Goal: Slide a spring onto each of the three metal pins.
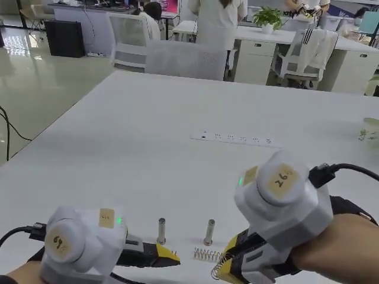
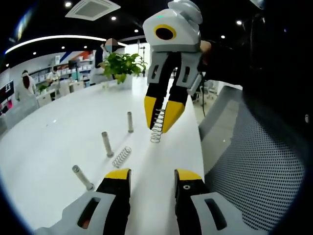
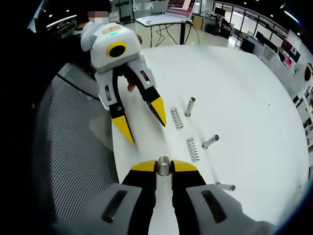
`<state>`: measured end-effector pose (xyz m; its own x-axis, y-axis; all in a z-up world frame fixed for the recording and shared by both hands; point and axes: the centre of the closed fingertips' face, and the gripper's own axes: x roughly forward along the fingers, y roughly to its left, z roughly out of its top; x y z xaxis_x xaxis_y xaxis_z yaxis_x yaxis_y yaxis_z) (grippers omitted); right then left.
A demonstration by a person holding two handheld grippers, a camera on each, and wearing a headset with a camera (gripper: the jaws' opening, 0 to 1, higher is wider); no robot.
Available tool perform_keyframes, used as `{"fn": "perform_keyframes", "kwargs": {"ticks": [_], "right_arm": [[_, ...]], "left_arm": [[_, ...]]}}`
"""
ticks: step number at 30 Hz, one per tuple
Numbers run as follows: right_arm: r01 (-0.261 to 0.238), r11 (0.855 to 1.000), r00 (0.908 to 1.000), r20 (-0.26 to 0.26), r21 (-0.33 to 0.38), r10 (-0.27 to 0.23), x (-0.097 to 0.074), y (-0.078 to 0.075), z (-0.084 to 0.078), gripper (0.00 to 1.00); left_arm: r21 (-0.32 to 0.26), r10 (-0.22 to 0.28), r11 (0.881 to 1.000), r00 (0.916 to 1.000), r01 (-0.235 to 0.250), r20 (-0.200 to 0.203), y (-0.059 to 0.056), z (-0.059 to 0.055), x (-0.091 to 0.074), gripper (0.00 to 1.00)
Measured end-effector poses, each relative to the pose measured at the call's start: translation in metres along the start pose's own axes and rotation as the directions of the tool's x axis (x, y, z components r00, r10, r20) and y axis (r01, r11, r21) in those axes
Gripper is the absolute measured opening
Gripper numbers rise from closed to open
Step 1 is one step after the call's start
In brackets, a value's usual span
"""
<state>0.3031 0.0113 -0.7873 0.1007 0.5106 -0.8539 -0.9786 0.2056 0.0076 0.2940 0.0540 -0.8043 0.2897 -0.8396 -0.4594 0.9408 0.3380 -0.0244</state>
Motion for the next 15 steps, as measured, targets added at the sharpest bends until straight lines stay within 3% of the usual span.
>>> {"fn": "perform_keyframes", "kwargs": {"ticks": [15], "right_arm": [[0.041,0.997,0.9988,-0.03,0.064,-0.039,-0.013,-0.022,-0.03,0.08]], "left_arm": [[-0.039,0.066,0.997,0.9974,-0.065,0.027,0.008,-0.003,-0.016,0.34]]}}
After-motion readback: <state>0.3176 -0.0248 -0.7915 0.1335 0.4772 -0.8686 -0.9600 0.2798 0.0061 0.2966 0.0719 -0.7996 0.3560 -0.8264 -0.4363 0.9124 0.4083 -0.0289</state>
